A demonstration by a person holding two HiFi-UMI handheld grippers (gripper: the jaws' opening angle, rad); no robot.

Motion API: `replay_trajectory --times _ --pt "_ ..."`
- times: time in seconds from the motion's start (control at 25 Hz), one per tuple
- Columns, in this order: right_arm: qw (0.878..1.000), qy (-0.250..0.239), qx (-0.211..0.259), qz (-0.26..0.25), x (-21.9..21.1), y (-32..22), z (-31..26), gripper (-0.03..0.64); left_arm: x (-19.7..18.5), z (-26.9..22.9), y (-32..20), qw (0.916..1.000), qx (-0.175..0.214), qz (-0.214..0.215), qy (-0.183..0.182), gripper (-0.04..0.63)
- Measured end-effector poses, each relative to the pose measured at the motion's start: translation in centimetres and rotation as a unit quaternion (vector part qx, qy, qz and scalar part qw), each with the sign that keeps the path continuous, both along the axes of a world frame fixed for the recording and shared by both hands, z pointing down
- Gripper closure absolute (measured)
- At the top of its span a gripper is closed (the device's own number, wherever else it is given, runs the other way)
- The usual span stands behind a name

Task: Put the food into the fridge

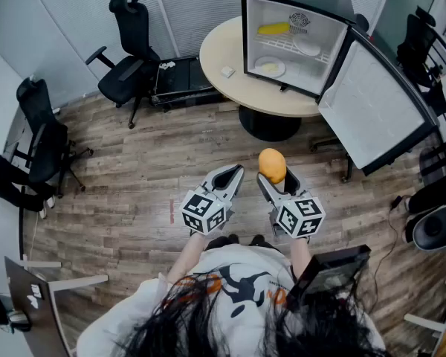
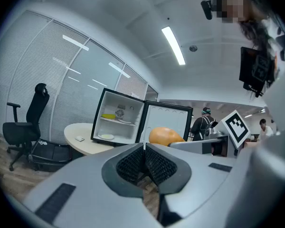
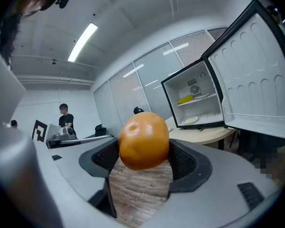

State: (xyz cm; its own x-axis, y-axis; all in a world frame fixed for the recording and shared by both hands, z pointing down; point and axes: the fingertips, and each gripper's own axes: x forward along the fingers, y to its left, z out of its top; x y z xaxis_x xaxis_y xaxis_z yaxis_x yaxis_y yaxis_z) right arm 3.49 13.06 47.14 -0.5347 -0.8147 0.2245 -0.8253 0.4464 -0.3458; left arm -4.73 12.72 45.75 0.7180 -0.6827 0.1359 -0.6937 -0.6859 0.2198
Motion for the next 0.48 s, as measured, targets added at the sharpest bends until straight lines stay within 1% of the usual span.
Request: replay_trajectory --times 0.28,0.48 --pt "1.0 -0.001 -0.008 0.009 0.7 -0.2 0.2 0.281 0.9 0.0 -0.2 0.9999 0.002 0.012 -0.005 0.575" --pt "1.0 -0.005 -0.004 0.017 1.5 -0.5 0.0 0.281 1.5 0.1 -0.3 0.9998 0.004 0.016 -0.011 0.575"
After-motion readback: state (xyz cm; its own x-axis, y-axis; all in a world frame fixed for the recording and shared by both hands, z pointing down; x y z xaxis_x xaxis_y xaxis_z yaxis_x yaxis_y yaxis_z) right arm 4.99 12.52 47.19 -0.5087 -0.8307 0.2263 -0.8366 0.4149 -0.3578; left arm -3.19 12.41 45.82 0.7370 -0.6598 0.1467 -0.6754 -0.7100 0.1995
